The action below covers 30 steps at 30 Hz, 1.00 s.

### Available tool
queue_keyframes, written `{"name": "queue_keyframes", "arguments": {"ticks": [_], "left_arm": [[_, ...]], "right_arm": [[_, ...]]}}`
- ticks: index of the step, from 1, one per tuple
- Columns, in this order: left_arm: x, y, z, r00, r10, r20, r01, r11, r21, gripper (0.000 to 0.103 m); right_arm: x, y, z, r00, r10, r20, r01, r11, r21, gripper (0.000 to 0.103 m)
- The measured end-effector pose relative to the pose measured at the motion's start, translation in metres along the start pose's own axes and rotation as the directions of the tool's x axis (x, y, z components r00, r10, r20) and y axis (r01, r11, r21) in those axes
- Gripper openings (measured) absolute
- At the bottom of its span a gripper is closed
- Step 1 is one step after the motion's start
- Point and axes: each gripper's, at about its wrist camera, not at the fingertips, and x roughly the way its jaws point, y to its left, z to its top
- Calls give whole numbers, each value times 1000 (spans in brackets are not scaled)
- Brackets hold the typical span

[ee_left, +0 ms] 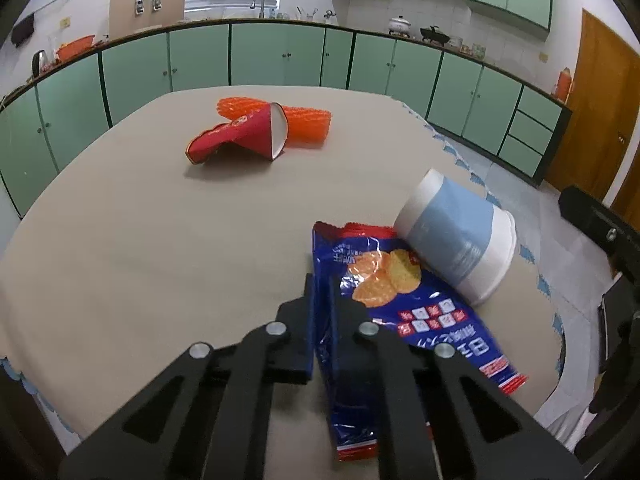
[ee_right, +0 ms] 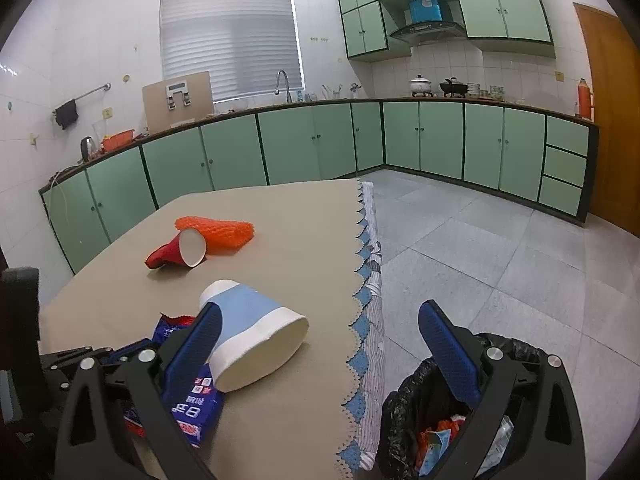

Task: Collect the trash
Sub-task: 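Grasp the blue chip bag with the left gripper while the right gripper grasps the paper cup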

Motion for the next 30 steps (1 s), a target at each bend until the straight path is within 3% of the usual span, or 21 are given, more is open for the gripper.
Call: {"name": "queue_keyframes", "arguments": {"ticks": [10, 30], "left_arm": [[-26, 15, 29, 988, 55, 145, -52, 998, -24, 1], [-11, 52, 38, 986, 95, 134, -86, 994, -68, 0]], "right_arm": [[8, 6, 5, 999, 37, -11, -37, 999, -9, 96], [74, 43, -3, 981, 83, -177, -99, 992, -80, 97]]}}
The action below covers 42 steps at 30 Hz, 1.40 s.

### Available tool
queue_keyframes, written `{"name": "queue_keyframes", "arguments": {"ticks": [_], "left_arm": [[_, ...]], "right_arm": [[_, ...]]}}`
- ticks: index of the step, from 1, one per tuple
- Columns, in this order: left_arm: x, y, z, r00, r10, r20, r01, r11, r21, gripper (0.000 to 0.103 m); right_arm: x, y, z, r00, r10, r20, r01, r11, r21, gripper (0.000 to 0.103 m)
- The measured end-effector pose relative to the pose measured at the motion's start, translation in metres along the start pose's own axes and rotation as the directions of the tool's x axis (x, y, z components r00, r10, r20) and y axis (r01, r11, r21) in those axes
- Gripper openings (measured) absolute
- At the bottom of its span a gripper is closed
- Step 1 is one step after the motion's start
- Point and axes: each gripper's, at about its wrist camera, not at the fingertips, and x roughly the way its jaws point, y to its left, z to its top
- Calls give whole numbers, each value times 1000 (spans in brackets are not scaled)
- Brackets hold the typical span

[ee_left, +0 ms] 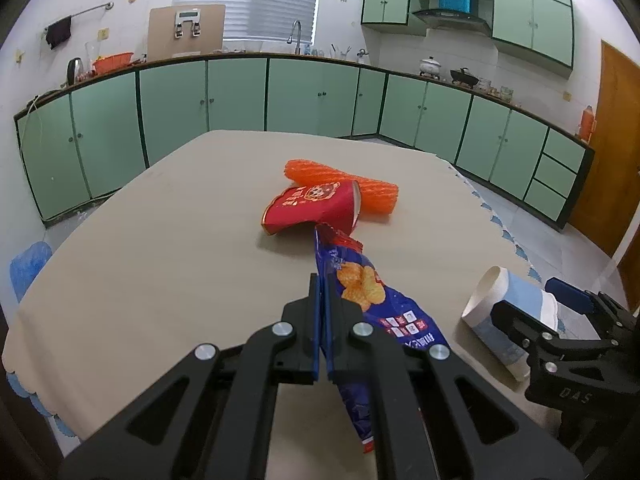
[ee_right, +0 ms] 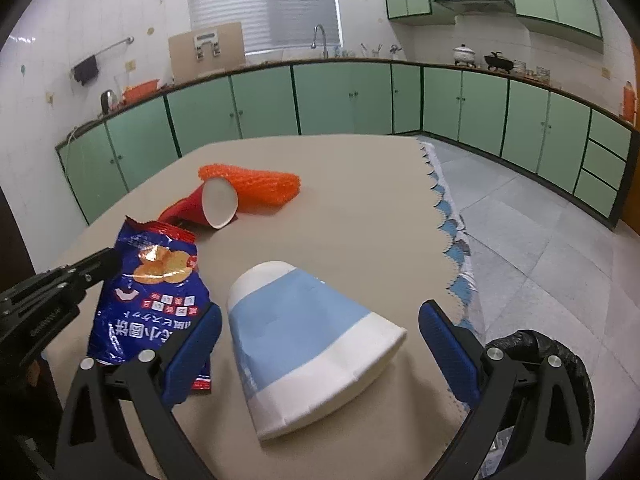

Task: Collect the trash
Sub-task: 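Grasp the blue chip bag with the left gripper while the right gripper grasps the paper cup, then carry the chip bag and paper cup over the black bin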

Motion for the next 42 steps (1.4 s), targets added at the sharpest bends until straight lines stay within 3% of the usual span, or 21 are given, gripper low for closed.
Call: {"name": "queue_keyframes", "arguments": {"ticks": [6, 8, 21, 42], "left_arm": [[3, 2, -1, 1000, -4, -4, 4, 1000, -1, 1], [4, 2, -1, 1000, -6, -6, 6, 1000, -1, 1], [-5, -5, 3, 999, -28, 24, 28, 999, 17, 0], [-38, -80, 41, 969, -207, 134, 192, 974, 119, 0]], "right_arm": [[11, 3, -1, 999, 7, -38, -8, 1000, -20, 97], [12, 4, -2, 999, 10, -42, -11, 1000, -29, 91], [-19, -5, 12, 998, 4, 60, -4, 1000, 5, 88], [-90, -51, 45, 977, -78, 199, 62, 994, 87, 88]]}}
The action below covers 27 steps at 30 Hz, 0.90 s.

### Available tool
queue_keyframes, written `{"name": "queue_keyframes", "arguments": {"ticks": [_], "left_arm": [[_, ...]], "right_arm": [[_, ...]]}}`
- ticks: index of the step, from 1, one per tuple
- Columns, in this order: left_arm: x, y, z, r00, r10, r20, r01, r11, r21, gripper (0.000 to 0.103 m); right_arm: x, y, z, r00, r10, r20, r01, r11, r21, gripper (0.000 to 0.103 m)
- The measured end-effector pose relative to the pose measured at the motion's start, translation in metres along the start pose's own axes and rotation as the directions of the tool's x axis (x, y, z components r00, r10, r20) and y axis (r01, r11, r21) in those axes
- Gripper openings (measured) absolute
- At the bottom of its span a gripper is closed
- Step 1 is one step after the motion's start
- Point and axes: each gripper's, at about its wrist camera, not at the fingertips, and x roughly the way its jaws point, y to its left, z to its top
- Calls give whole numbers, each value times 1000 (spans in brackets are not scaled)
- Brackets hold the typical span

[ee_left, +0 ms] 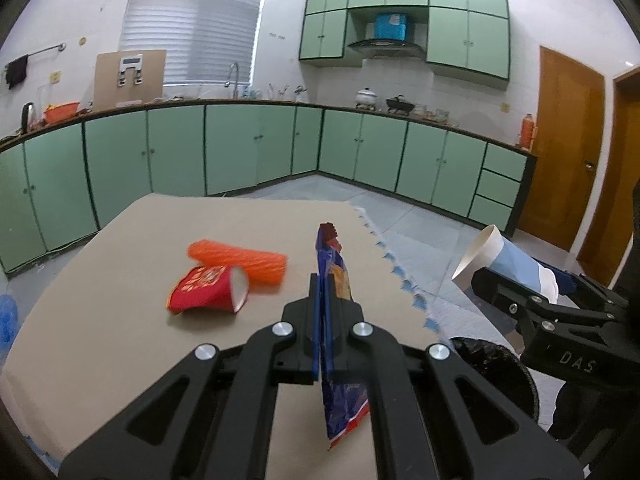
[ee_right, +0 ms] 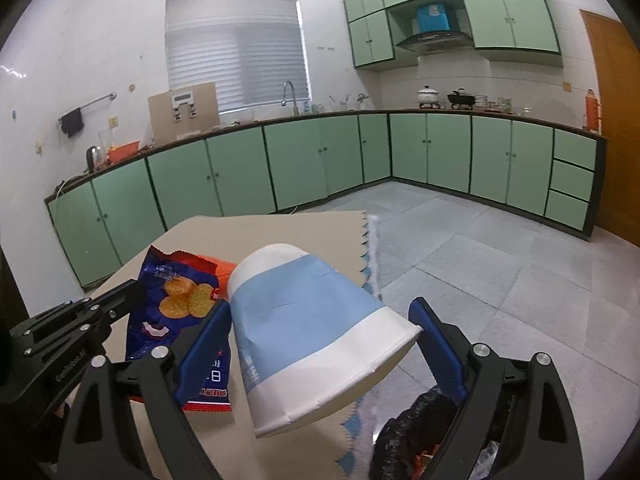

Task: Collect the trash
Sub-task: 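Carry the chip bag and paper cup over the black bin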

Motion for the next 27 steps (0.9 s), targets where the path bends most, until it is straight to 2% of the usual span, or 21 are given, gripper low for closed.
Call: {"name": "queue_keyframes", "arguments": {"ticks": [11, 19, 27], "left_arm": [[9, -61, 9, 991, -129, 17, 128, 991, 47, 0], [23, -128, 2, 966, -257, 3, 256, 962, 93, 0], [44, -182, -22, 945, -324, -45, 328, 936, 132, 0]], "right_arm": [[-35, -51, 3, 993, -116, 36, 115, 993, 41, 88], [-64, -110, -6, 972, -232, 29, 227, 968, 110, 88], [-79, -161, -23, 948, -318, 1, 314, 936, 159, 88]]}}
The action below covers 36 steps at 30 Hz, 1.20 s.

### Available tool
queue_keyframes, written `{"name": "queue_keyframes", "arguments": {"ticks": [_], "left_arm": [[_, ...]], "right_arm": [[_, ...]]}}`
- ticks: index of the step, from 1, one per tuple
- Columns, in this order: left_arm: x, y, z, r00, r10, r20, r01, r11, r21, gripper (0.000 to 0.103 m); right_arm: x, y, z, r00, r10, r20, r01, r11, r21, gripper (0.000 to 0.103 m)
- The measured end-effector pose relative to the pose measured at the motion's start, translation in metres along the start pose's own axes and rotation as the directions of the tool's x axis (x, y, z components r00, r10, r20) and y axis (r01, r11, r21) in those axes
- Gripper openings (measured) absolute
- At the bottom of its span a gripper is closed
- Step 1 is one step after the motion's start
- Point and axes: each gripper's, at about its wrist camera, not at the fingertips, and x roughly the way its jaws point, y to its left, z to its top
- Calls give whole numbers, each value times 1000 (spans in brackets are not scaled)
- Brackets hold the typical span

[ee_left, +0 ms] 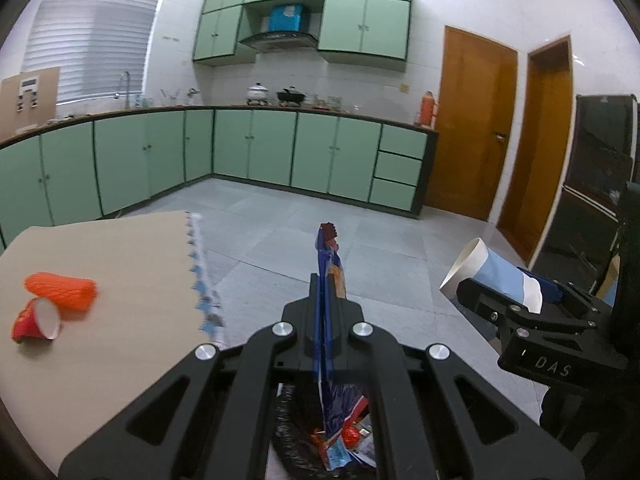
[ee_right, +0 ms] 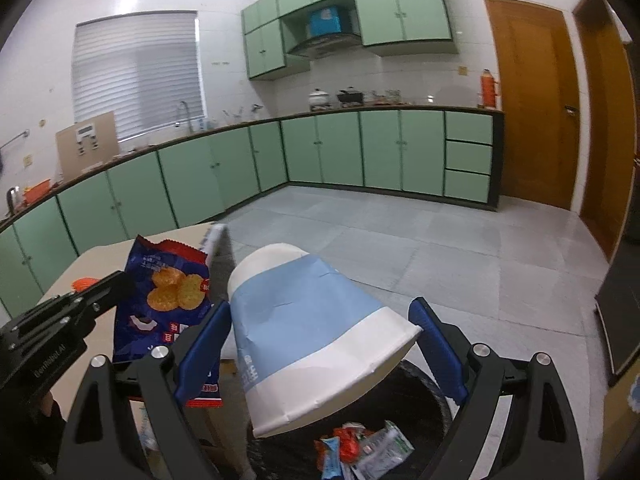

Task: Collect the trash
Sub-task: 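Carry the chip bag and paper cup over the black bin, then open both grippers over the black bin to drop the items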

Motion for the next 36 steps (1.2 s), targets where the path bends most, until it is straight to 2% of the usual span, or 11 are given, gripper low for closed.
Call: {"name": "queue_keyframes", "arguments": {"ticks": [4, 14, 24, 28, 32, 36], "left_arm": [[22, -19, -13, 999, -27, -25, 28, 999, 16, 0], [67, -36, -29, 994, -53, -92, 57, 997, 46, 0], [104, -43, -44, 978, -67, -199, 78, 996, 49, 5], [108, -40, -45, 974, -69, -216, 78, 996, 33, 13], [102, -36, -39, 978, -60, -198, 66, 997, 25, 26], [91, -27, -28, 985, -51, -167, 53, 999, 9, 49]], "right_arm": [[6, -18, -9, 999, -28, -18, 28, 1000, 8, 88], [34, -51, -39, 994, -60, -96, 63, 998, 26, 88], [63, -68, -64, 978, -85, -193, 93, 995, 32, 90], [69, -77, -69, 974, -87, -211, 99, 994, 48, 97], [68, -78, -69, 972, -90, -218, 104, 993, 53, 97], [60, -78, -63, 977, -95, -192, 109, 992, 60, 97]]}}
